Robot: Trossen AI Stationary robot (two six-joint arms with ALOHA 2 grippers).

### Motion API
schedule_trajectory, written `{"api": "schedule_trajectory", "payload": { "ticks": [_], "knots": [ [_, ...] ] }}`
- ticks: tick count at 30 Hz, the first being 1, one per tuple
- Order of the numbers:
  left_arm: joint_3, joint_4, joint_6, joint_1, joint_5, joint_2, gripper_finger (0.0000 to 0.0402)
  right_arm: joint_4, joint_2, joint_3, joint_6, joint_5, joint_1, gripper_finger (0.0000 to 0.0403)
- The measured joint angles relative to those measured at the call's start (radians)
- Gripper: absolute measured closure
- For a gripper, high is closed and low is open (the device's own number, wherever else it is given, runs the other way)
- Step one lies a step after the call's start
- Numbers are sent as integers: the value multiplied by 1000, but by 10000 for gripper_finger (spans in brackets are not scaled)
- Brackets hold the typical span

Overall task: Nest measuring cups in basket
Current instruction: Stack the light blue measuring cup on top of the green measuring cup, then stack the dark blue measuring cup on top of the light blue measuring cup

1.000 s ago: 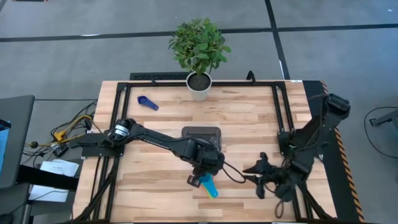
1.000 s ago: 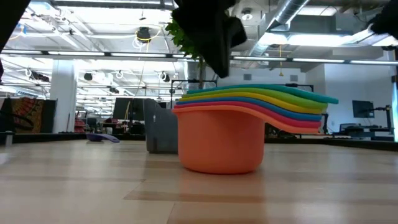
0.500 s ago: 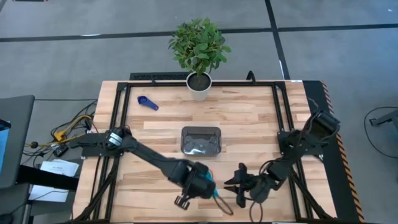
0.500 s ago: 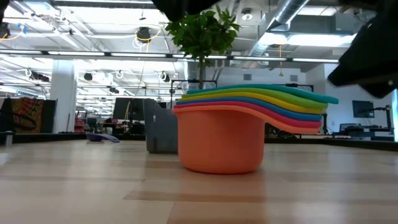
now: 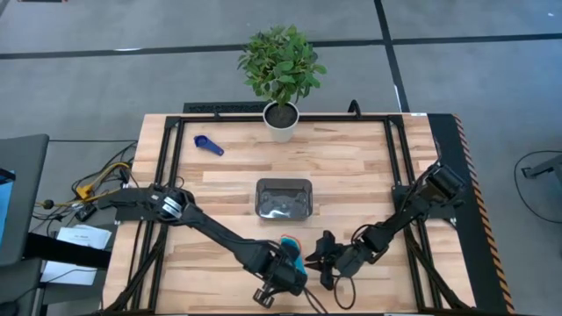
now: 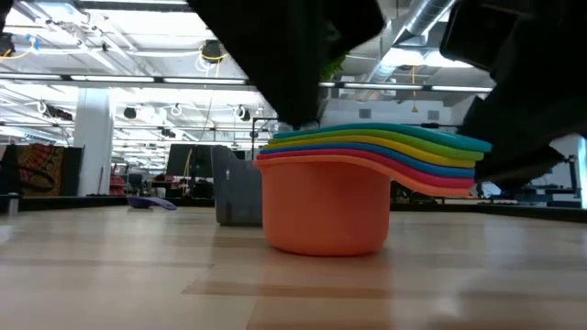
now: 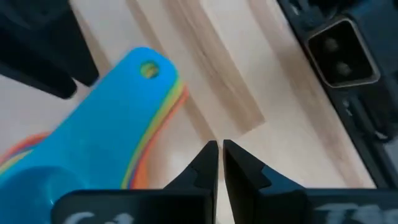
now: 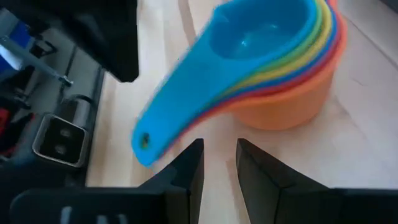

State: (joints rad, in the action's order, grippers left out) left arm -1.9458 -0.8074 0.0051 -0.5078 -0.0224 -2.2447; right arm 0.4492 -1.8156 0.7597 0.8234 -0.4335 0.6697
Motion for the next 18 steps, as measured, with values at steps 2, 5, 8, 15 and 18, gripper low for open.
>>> {"api": "schedule_trajectory", "payload": {
  "ticks": [2, 5, 8, 15, 18],
  "knots": [
    [6, -16, -2, 5, -3, 0, 391, 16, 0, -1, -10, 1, 0, 285],
    [11, 0, 0, 13, -14, 0, 391, 37, 1, 0, -26, 6, 1, 285],
    [11, 5, 4, 20, -19, 0, 391, 74, 2, 4, -55, 18, 0, 285],
    [12, -31, -3, 22, -19, 11, 391, 47, 6, 9, -73, 24, -7, 285],
    [12, -68, -27, 20, -30, 45, 391, 44, 12, 10, -73, 31, -6, 285]
  ]
}}
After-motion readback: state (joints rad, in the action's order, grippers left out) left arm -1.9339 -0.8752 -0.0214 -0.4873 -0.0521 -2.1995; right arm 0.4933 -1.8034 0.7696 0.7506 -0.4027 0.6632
